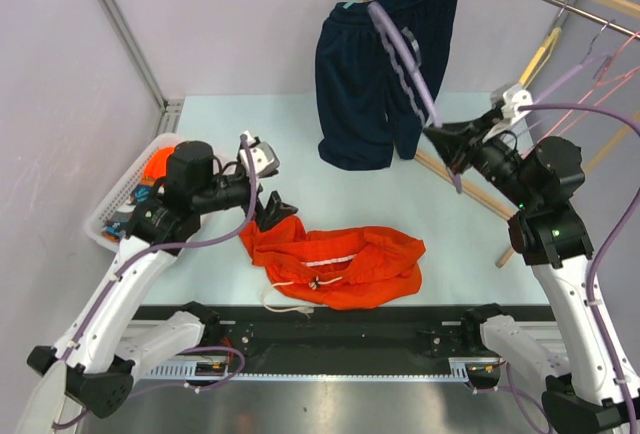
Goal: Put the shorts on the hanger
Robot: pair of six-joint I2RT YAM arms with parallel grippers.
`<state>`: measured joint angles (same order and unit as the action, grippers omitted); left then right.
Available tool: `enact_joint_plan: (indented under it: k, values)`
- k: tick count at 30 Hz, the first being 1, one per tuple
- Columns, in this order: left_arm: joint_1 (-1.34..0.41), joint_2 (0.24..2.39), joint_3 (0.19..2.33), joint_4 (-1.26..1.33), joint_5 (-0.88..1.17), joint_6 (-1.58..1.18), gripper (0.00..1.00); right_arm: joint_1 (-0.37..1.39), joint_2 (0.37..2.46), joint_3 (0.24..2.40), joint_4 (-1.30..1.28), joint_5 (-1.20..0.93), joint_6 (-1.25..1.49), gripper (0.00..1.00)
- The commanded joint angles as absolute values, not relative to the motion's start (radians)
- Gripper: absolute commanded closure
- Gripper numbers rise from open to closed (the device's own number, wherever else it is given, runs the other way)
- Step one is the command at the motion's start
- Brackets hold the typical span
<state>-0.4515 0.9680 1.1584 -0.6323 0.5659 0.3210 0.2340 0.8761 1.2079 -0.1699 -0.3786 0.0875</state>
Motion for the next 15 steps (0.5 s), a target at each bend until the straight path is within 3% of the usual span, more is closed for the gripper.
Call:
enact_joint_plan:
  k: [1,9,15]
  values:
    - [-0.456,0.856,1.129,-0.515,0.649,0.336,0.0,0.299,0.825,1.227,-0.339,-0.56,-0.03,1.0]
    - [-0.456,0.669,1.011,-0.482,0.592,0.506,0.0,0.379,0.762,1.238,-0.785,-0.747,-0.323,1.0]
    - [-0.456,0.661,0.991,-0.567,0.667,0.721,0.03,0.501,0.814,1.273,-0.998,-0.833,-0.455,1.0]
